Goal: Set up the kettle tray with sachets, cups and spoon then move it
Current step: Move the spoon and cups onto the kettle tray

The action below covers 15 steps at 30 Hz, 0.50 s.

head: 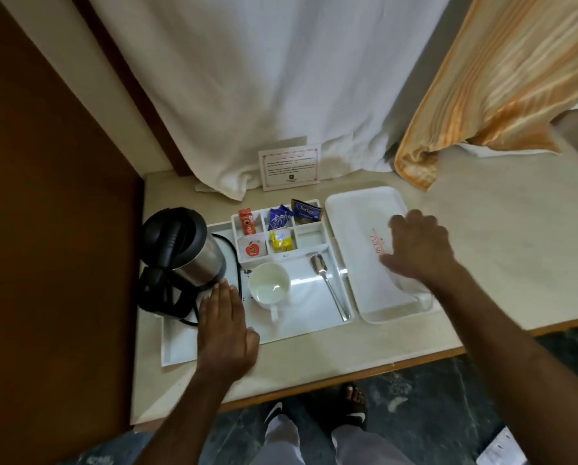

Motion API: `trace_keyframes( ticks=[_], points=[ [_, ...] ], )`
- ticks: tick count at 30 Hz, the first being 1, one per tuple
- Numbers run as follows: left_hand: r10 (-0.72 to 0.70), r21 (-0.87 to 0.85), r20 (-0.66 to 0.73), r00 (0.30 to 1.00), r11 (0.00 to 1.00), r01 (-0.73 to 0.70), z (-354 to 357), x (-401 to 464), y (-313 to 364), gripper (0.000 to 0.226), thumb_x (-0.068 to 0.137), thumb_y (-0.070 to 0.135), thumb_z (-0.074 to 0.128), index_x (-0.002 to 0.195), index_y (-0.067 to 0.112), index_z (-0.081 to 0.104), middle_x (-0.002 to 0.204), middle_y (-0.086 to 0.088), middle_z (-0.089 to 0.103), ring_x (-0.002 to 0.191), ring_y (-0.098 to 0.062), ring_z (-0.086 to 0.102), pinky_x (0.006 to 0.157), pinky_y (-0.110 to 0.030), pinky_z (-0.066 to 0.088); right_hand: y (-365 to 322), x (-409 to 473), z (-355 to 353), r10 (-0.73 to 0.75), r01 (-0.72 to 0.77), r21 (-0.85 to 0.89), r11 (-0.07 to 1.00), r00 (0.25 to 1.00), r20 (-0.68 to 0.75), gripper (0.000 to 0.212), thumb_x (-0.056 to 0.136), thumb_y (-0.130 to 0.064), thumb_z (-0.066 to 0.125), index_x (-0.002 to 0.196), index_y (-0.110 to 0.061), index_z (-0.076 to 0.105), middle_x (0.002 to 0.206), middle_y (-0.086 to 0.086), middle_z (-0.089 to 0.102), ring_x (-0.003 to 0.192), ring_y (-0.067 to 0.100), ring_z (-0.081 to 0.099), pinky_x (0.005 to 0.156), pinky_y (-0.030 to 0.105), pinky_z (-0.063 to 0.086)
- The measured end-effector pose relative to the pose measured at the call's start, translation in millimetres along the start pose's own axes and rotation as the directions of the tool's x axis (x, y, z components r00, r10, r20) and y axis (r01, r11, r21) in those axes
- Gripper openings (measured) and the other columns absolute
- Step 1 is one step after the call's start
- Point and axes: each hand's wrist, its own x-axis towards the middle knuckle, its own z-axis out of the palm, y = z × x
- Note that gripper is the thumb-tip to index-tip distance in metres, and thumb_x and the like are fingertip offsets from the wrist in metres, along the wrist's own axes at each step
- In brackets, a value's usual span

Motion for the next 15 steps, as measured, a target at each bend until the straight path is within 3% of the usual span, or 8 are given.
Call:
trace_keyframes(
  ticks=[3, 5, 10, 15],
  points=[
    [-0.005, 0.003, 0.004, 1.0, 1.0, 0.005, 0.5, 1.7, 1.3, 0.08, 0.078, 0.034, 0.033, 0.143, -0.012, 0.039, 0.152, -0.035, 0.032, 0.14, -0.048, 0.036, 0.114, -0.062, 0.031, 30.1, 9.0, 3.7, 0.154, -0.17, 0.019, 0.985, 0.931, 0.331, 0.087, 0.057, -0.05, 0.084, 0.127, -0.022, 0.041, 0.125, 0.013, 0.04, 0.118, 0.042, 0.042, 0.095, 0.053, 0.039],
    [-0.005, 0.014, 0.006, 1.0, 1.0, 0.005, 0.5, 1.7, 1.2, 0.079, 0.078, 0.035, 0.033, 0.143, -0.012, 0.039, 0.152, -0.035, 0.032, 0.14, -0.048, 0.035, 0.114, -0.062, 0.031, 36.3, 9.1, 11.0, 0.158, -0.204, 0.058, 0.977, 0.885, 0.438, 0.091, 0.052, -0.043, 0.088, 0.127, -0.023, 0.04, 0.124, 0.012, 0.04, 0.117, 0.04, 0.045, 0.095, 0.048, 0.044],
    [-0.007, 0.036, 0.007, 1.0, 0.999, 0.007, -2.3, 3.2, 5.7, 0.078, 0.079, 0.033, 0.032, 0.141, -0.013, 0.041, 0.151, -0.035, 0.034, 0.139, -0.048, 0.037, 0.114, -0.061, 0.032, 27.2, 2.8, 22.0, 0.08, -0.122, 0.079, 0.989, 0.911, 0.405, 0.071, 0.054, -0.022, 0.077, 0.117, -0.016, 0.043, 0.103, 0.008, 0.044, 0.103, 0.033, 0.056, 0.079, 0.036, 0.049],
    [-0.015, 0.056, 0.004, 1.0, 0.998, 0.015, -5.6, 1.3, 10.0, 0.076, 0.079, 0.031, 0.032, 0.139, -0.013, 0.043, 0.149, -0.036, 0.037, 0.139, -0.048, 0.039, 0.115, -0.062, 0.03, -11.3, -4.1, 6.3, -0.069, -0.005, 0.246, 0.969, 0.955, 0.29, 0.072, 0.056, -0.031, 0.079, 0.117, -0.017, 0.043, 0.103, 0.005, 0.051, 0.095, 0.03, 0.059, 0.074, 0.034, 0.05]
  ],
)
